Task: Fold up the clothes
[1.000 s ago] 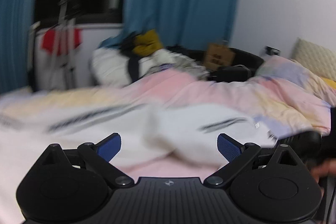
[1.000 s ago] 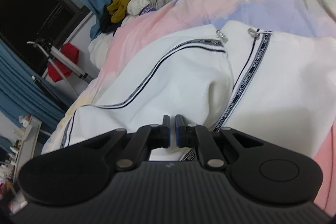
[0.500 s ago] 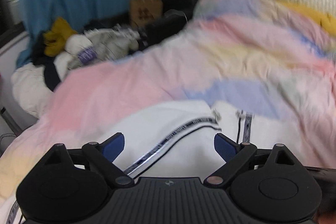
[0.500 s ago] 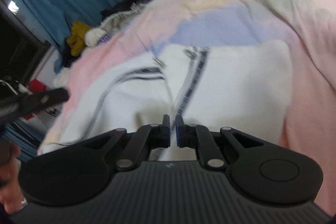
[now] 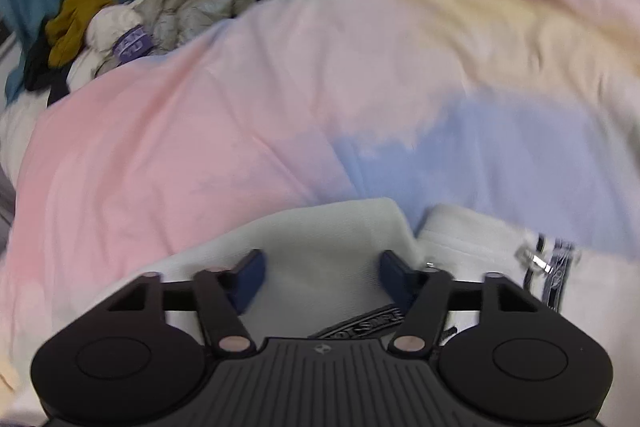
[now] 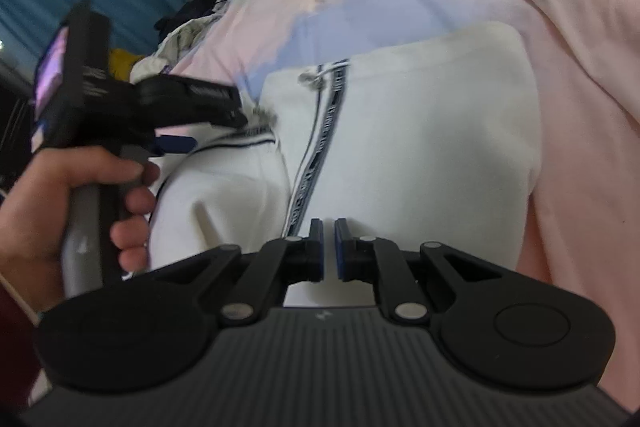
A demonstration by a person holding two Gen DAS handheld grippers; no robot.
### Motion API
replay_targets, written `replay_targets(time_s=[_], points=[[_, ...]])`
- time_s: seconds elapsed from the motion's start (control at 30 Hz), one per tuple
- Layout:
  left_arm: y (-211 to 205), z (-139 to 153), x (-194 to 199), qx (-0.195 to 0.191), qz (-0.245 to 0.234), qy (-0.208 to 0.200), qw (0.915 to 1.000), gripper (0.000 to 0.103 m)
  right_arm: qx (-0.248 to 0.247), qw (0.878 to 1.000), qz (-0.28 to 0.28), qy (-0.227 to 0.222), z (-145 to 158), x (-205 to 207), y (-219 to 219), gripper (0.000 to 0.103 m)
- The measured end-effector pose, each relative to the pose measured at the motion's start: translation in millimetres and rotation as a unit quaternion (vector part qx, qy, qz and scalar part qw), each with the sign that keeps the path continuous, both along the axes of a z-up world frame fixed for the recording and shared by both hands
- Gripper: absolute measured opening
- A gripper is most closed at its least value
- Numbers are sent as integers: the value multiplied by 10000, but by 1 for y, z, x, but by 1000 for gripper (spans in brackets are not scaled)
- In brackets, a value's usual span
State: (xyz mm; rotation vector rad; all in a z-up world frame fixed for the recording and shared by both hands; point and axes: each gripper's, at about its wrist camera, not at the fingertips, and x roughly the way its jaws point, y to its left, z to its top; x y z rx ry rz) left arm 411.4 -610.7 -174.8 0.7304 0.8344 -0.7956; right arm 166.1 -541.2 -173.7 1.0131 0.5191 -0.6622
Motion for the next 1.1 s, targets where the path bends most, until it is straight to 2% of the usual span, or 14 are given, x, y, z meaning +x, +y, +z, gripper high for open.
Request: replay_targets(time_s=[0.03,0.1,0.17,0.27,0.43,0.53,0.6,0.63,0.7,0.8,0.9,0.97,1.07,1.1], points=[[-5,-3,-2,70,1,-11,10000,39,10,10000,5,1,-1,1,0,10],[-14,-8,-5,146,6,11,9999,8,23,10000,19,4,-4,2,0,9],[-18,-6,-8,125,56,-68,9999,2,15,10000,42,11,-5,4,-1,9],[-14,8,-15,-27,163,-248,9996,1,22,10000,56,-8,-5,3,-3,10],[-3,81,-6,-918,616,-588,9921,1,-7,9999,131,-72,0,7,3,10],[2,132,23,-1546,1180,-1186,9737,1,-40,9997,191,-111,3,9,8,10],[5,148,48,-1802,1532,-1541,9593,1,-100,9995,267,-119,4,14,11,10],[6,154,61,-1923,1704,-1715,9511,1,-125,9994,306,-124,4,17,13,10],[8,149,85,-2056,1730,-1786,9465,2,-209,9991,347,-113,2,20,12,10],[27,122,109,-2543,1731,-1053,9457,9,-337,9986,405,-94,-1,24,11,10],[62,94,115,-2604,1852,-493,9463,23,-412,9981,449,-80,-7,29,9,10],[105,87,104,-2668,1789,-457,9459,33,-409,9979,501,-79,-10,32,9,9],[186,84,82,-2667,1732,-563,9464,49,-451,9956,751,-328,-6,39,13,10],[218,82,71,-2607,1796,-618,9466,51,-427,9949,827,-389,-6,42,14,10]])
